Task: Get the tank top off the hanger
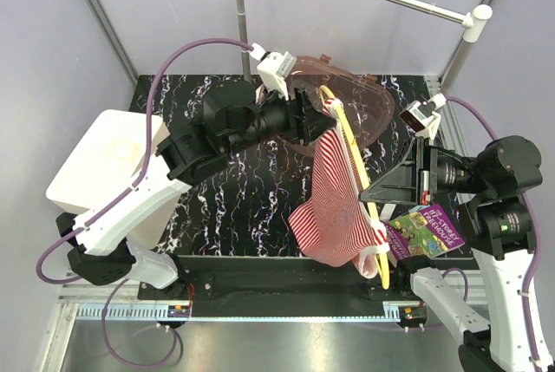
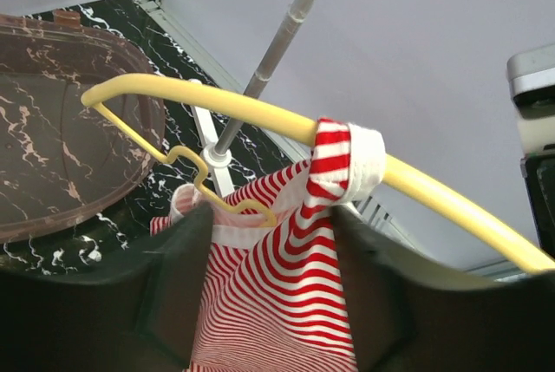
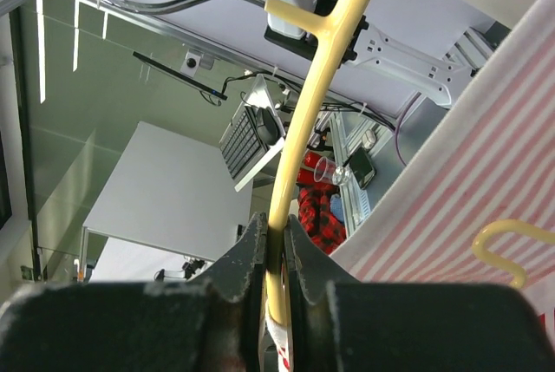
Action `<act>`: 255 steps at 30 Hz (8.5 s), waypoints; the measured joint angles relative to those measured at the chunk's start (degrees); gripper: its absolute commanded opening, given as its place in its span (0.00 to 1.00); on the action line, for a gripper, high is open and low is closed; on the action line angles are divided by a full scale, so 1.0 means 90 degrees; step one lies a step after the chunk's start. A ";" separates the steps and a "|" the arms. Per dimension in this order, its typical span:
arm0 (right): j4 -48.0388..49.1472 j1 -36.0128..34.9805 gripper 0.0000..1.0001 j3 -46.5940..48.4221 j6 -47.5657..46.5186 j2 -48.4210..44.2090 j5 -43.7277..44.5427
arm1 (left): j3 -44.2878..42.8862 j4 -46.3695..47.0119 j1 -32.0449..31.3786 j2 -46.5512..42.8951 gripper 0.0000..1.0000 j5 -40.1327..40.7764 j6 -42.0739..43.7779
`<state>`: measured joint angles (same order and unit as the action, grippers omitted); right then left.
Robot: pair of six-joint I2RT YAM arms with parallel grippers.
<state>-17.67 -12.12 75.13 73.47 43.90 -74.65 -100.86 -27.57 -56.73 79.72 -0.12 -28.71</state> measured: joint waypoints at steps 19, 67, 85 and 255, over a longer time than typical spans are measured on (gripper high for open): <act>0.0075 -0.0134 0.00 -0.0321 0.0107 -0.0294 0.0085 | -0.0508 -0.0449 0.1132 0.0682 0.00 -0.0243 -0.0974; -0.0568 -0.0945 0.00 0.0367 -0.2166 0.1668 0.2276 | 0.0177 -0.1707 0.2251 0.1141 0.02 -0.1287 -0.1090; -0.2225 -0.0945 0.00 0.1001 -0.3070 0.2584 0.5727 | -0.0046 -0.1923 0.2448 0.0430 0.65 -0.1872 -0.0165; -0.4318 -0.0957 0.73 0.1098 -0.2212 -0.0988 0.7509 | -0.2242 -0.1370 0.0189 0.0831 0.00 -0.0517 -0.0920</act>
<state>-56.53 -20.73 85.01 53.56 35.00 -7.07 -121.03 -39.90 -55.02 87.20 -4.78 -36.99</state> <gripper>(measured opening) 0.732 0.168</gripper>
